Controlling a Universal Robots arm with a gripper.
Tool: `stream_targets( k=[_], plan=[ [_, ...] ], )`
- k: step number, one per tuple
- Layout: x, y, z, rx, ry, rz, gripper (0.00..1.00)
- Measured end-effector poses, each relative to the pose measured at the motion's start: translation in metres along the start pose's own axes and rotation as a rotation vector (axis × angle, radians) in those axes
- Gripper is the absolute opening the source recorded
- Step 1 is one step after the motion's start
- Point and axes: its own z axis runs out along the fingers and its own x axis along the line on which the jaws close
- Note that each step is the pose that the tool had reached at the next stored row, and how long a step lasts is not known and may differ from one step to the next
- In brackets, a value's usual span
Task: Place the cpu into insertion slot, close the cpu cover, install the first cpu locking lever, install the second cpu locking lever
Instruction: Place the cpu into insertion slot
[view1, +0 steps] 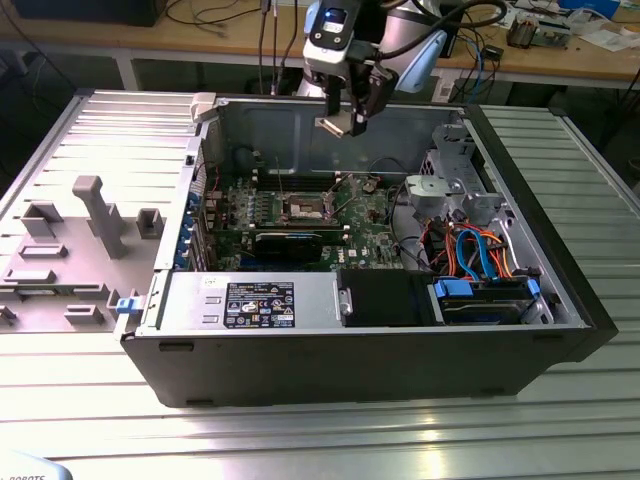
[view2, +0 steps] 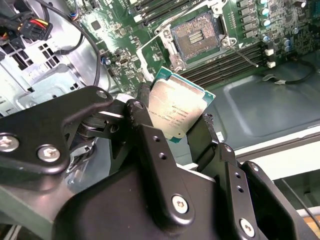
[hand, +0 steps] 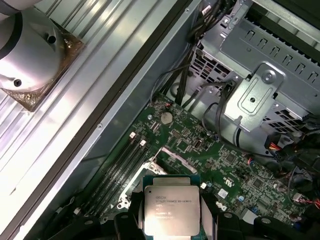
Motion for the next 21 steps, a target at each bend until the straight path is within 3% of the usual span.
stream_targets(
  k=[2, 5, 13, 17, 21],
  plan=[
    [0.0000, -0.0001, 0.0006, -0.0006, -0.0023, 0.027, 0.54],
    [-0.0001, -0.0002, 0.0021, -0.0018, -0.0086, 0.101, 0.54],
    [-0.0001, -0.0003, 0.0035, -0.0039, -0.0189, 0.223, 0.54],
    [-0.0001, -0.0003, 0.0037, -0.0047, -0.0220, 0.262, 0.54],
    [-0.0001, -0.0003, 0.0037, -0.0048, -0.0224, 0.266, 0.54]
  ],
)
